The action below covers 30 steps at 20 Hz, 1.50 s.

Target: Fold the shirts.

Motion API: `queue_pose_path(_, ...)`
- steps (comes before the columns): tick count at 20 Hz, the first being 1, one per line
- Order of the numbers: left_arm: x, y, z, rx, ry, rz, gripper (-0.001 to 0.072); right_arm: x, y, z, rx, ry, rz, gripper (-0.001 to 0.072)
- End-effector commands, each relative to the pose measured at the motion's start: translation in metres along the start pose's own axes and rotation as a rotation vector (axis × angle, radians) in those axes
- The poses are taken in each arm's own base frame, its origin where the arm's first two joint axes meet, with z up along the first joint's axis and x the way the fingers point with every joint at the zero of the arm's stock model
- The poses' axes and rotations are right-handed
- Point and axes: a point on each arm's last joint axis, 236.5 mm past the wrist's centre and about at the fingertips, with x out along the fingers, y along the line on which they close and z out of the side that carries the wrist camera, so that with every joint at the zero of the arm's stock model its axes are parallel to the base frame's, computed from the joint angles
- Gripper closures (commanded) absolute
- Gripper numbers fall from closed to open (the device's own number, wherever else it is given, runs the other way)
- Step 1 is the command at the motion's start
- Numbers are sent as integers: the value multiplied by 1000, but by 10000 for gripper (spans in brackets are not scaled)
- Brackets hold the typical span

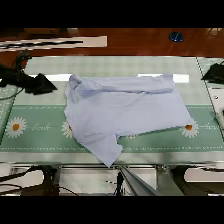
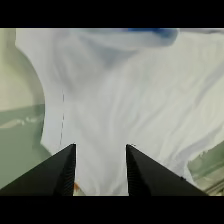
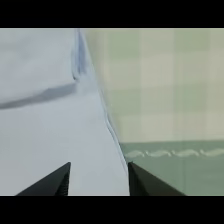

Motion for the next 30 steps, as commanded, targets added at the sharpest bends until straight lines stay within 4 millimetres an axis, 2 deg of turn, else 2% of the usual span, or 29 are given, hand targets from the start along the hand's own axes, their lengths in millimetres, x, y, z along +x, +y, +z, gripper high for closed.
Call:
queue_pose_path(1,23,5,-99,-71,128,-53,294,12,-27,-67,99,128,-9,237)
queue_pose_path(2,36,4,-126,-97,163,-76,202,22,-27,-85,114,174,6,223)
queue_pose_path(3,48,5,-153,-127,197,-88,49,31,-27,-102,119,218,22,222)
queue_pose_path(4,57,7,-173,-127,223,-96,0,39,-25,-118,119,257,38,222)
queue_pose_path(5,66,8,-192,-139,248,-104,0,47,-23,-132,127,291,48,222)
queue_pose_path(7,79,13,-211,-185,269,-105,0,58,-21,-149,130,326,63,222)
queue_pose_path(9,86,16,-212,-203,253,-96,1,64,-22,-152,134,326,63,224)
queue_pose_path(12,95,2,-208,-185,253,-124,1,66,-24,-146,133,299,53,224)
queue_pose_path(16,122,-15,-215,-179,309,-131,1,67,-25,-144,133,288,49,225)
queue_pose_path(18,139,-20,-209,-193,292,-132,4,67,-25,-144,134,288,50,225)
queue_pose_path(20,155,-13,-194,-255,226,-99,32,66,-24,-144,135,290,55,226)
queue_pose_path(21,159,-5,-189,-315,203,-66,126,65,-23,-143,135,285,56,226)
queue_pose_path(24,160,12,-189,-306,193,0,589,60,-21,-135,132,239,53,226)
queue_pose_path(25,160,12,-190,-301,197,3,647,58,-20,-131,131,221,52,225)
queue_pose_path(27,159,11,-192,-286,208,-2,678,57,-20,-131,131,219,50,224)
queue_pose_path(30,157,5,-200,-254,244,-27,678,55,-26,-133,147,217,45,224)
